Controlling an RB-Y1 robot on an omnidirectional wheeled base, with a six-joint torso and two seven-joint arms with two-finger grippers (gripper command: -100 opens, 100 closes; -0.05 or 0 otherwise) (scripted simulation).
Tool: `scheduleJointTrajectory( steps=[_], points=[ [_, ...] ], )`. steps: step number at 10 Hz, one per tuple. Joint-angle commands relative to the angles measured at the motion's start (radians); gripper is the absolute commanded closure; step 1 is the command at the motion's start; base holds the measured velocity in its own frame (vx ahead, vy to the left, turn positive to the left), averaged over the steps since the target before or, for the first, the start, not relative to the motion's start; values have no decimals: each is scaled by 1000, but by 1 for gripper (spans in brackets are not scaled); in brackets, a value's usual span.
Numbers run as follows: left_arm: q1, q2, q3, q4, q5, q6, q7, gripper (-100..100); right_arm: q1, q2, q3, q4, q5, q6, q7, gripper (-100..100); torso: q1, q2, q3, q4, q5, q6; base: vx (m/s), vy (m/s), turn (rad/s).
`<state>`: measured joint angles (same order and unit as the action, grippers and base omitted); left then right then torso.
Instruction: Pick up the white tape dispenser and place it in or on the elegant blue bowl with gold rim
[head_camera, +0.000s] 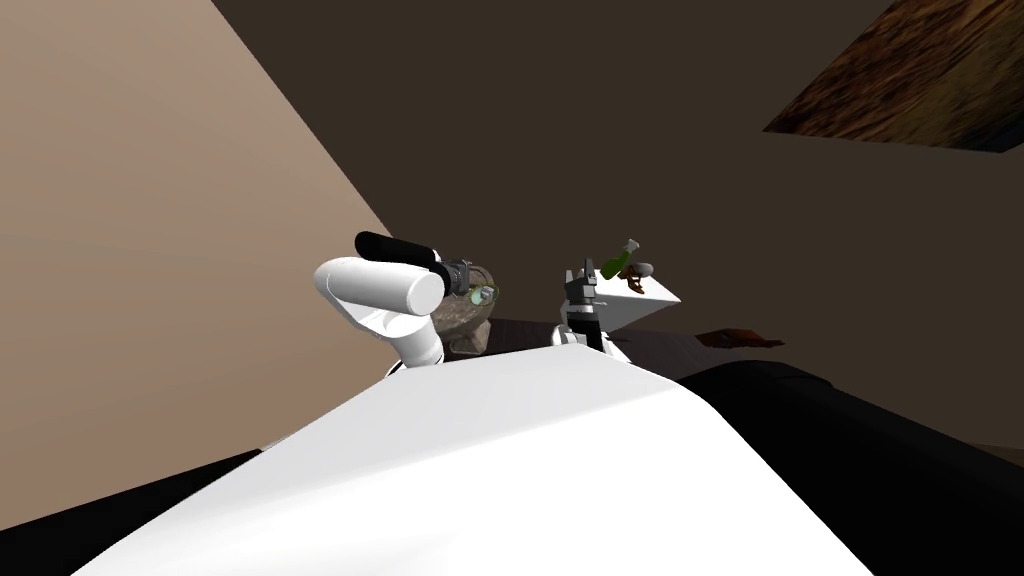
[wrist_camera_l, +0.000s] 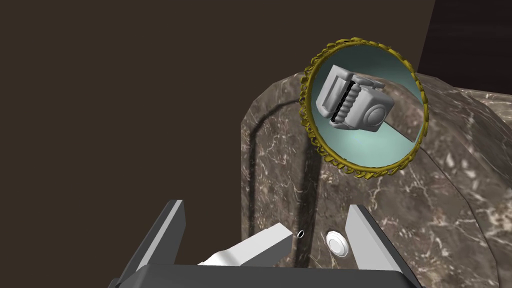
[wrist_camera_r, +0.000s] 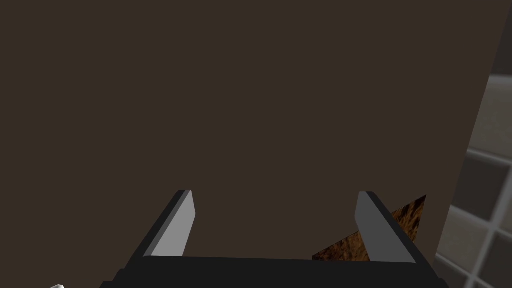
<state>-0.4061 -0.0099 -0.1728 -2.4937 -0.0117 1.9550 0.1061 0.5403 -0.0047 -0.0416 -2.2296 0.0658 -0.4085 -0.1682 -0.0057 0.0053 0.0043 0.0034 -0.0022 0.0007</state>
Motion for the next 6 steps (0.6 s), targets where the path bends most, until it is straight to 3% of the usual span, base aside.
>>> scheduleJointTrajectory(
  steps=[1,3,4,5,6],
  points=[
    [-11,-8,34,1,8,13,-20,-100,0,0,0,0,0,0,0,0,0,0,0,0,0,0,-21,-25,-1],
    [-55,-37,103,16,36,46,-77,-100,0,0,0,0,0,0,0,0,1,0,0,0,0,0,-26,-27,-3],
    [-55,-37,119,16,36,46,-77,-100,0,0,0,0,0,0,0,0,0,0,0,0,0,0,-22,-28,-2],
    [-49,-34,105,16,34,39,-72,-100,0,0,0,0,0,0,0,0,1,0,0,0,0,0,-7,-11,1],
    [-49,-34,108,17,34,40,-74,0,0,0,0,0,0,0,0,0,1,-1,0,0,0,0,0,0,0]
  ],
)
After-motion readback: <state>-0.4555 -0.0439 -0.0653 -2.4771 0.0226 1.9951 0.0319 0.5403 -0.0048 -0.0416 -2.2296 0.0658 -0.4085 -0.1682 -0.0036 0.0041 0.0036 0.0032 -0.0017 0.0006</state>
